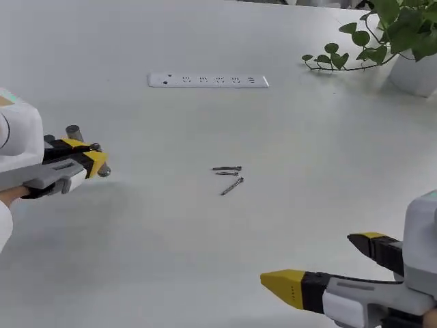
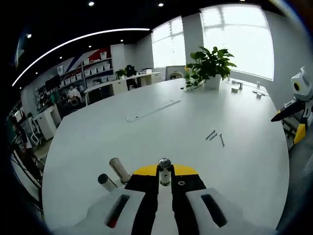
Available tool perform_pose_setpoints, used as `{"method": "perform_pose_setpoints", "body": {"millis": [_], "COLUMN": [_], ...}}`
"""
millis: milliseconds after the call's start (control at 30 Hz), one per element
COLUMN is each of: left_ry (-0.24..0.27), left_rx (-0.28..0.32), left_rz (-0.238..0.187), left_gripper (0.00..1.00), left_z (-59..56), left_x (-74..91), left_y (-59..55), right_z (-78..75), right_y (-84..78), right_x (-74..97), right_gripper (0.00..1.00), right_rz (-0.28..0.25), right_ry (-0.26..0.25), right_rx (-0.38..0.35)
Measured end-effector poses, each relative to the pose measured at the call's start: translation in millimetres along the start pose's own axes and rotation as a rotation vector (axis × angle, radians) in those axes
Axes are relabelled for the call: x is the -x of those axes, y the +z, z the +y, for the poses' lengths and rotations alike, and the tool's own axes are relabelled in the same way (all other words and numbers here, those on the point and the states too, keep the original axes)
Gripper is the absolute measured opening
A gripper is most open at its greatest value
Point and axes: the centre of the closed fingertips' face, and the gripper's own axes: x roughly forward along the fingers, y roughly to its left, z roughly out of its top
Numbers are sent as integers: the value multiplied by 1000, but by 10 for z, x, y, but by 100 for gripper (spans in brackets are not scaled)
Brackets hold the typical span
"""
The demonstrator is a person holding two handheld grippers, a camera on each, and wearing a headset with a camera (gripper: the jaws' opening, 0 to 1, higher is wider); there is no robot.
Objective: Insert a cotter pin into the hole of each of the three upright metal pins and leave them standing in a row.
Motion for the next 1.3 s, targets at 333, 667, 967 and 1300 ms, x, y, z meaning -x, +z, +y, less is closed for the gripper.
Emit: {"method": "perform_pose_setpoints", "body": {"millis": [333, 667, 967, 1300], "left_ry": [-105, -176, -227, -271], "left_rx": [-31, -75, -95, -76], "left_rz": [-23, -1, 22, 33], "left_gripper": [5, 5, 5, 5], "left_z": [-418, -936, -1316, -1465], "left_x": [245, 306, 259, 202], "left_y": [110, 21, -138, -242], "right_z": [35, 62, 79, 50], "right_y": [11, 28, 5, -47], "right_x": [-2, 26, 85, 117], "right_gripper": [94, 94, 94, 93], "right_rz": [-10, -25, -23, -30], "right_ry": [15, 16, 19, 9], "right_rx": [8, -1, 17, -3]}}
